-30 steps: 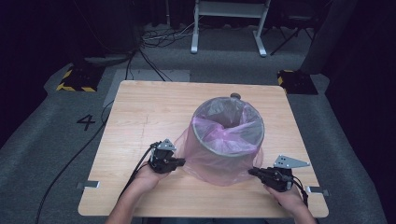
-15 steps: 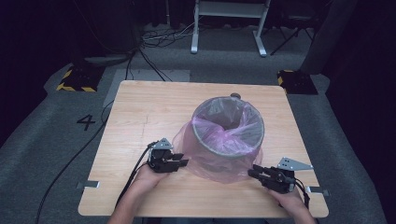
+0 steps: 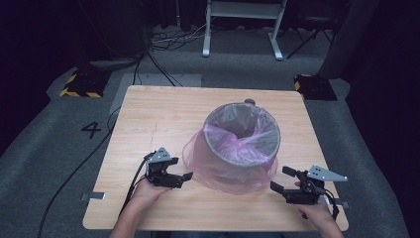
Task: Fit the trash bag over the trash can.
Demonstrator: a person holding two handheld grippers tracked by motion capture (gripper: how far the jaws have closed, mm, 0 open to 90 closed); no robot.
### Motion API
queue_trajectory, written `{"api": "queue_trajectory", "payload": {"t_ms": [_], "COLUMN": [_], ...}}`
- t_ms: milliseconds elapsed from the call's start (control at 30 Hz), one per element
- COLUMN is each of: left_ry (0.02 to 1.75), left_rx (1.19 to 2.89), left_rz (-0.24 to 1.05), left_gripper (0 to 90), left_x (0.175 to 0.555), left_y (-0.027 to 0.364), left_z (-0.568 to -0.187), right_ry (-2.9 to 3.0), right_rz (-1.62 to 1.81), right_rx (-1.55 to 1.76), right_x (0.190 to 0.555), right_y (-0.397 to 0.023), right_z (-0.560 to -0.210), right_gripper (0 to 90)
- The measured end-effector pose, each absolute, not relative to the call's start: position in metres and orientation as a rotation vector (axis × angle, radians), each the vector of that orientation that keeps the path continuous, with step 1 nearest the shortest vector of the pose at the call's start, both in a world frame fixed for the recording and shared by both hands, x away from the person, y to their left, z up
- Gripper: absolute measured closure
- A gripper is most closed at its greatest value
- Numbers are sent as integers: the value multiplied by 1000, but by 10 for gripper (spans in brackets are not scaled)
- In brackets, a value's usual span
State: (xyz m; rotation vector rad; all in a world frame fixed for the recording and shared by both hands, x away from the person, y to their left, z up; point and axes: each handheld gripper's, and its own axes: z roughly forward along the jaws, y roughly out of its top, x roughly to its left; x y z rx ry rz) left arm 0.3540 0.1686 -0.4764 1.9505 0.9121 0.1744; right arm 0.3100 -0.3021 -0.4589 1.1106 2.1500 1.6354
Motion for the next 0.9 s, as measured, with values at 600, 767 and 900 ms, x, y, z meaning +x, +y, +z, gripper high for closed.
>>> {"api": "queue_trajectory", "payload": {"t_ms": [600, 767, 900], "left_ry": [1014, 1015, 1000], "left_rx": [1918, 1920, 1913], "left_rz": [381, 380, 370], "left_gripper": [83, 81, 79], "left_x": [329, 322, 319], "left_y": [191, 195, 198], "left_z": [-482, -486, -486], "right_ry": [1986, 1972, 1975], "right_rz": [1550, 1545, 1559], "right_rx": [1072, 1038, 978], "right_x": [317, 322, 328], "right_y": [-322, -320, -317], "right_z": [-416, -397, -380], "right_gripper": [63, 64, 99]}}
